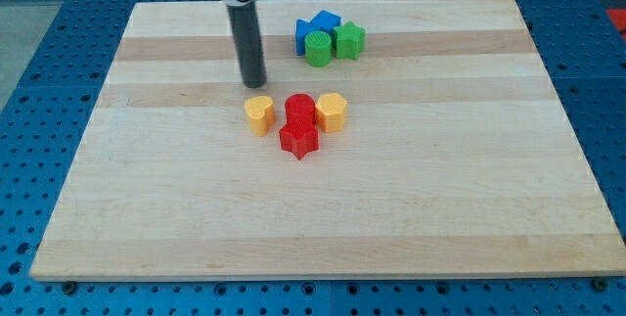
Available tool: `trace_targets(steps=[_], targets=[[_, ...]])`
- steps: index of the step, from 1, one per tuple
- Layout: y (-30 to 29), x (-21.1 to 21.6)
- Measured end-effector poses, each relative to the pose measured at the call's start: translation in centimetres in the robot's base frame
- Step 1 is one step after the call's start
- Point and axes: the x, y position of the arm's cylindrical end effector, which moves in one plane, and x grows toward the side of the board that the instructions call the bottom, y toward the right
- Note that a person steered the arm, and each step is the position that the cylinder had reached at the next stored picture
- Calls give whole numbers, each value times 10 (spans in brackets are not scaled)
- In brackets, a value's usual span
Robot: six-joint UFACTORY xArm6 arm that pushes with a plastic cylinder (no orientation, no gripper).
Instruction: Push yellow heart to the red circle
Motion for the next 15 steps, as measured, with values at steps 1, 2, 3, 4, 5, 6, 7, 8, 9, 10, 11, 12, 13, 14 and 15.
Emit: trace_targets(steps=[1,2,3,4,5,6,7,8,9,10,11,12,13,14,15], targets=[[-32,3],[-45,24],[-45,65],[-46,72],[-19,84],[-17,84],[-3,87],[13,87],[18,87],[16,87],[-12,86],[-26,82],[-16,59],[-15,57],[-15,57]])
